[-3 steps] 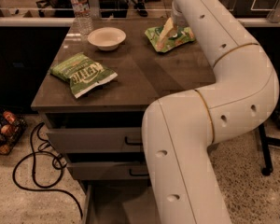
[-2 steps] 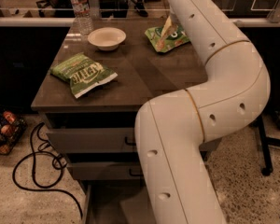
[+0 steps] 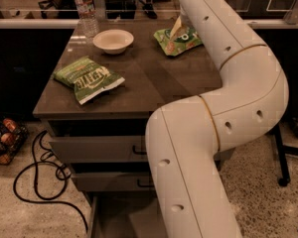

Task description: Place green rice chip bag into bottom drawer

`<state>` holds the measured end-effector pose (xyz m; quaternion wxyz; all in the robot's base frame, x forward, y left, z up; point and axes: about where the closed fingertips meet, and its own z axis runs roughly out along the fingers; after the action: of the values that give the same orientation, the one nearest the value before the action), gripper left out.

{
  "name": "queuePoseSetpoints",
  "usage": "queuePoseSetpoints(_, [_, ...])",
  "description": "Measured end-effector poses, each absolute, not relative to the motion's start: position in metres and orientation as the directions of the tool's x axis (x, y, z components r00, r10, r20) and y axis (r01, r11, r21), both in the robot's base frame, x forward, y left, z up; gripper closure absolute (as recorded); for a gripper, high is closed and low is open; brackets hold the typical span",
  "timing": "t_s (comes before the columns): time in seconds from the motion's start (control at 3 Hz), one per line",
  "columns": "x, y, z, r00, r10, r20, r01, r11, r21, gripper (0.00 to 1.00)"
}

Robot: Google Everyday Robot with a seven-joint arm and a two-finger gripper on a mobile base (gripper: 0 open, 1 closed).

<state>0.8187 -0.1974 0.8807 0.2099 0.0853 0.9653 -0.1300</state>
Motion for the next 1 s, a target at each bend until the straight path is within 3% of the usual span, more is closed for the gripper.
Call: queuePoseSetpoints(1.0, [0.848,-0.219,0.935,-0.745,0.223,-0.628,0.138,0.973,0.183,0.0])
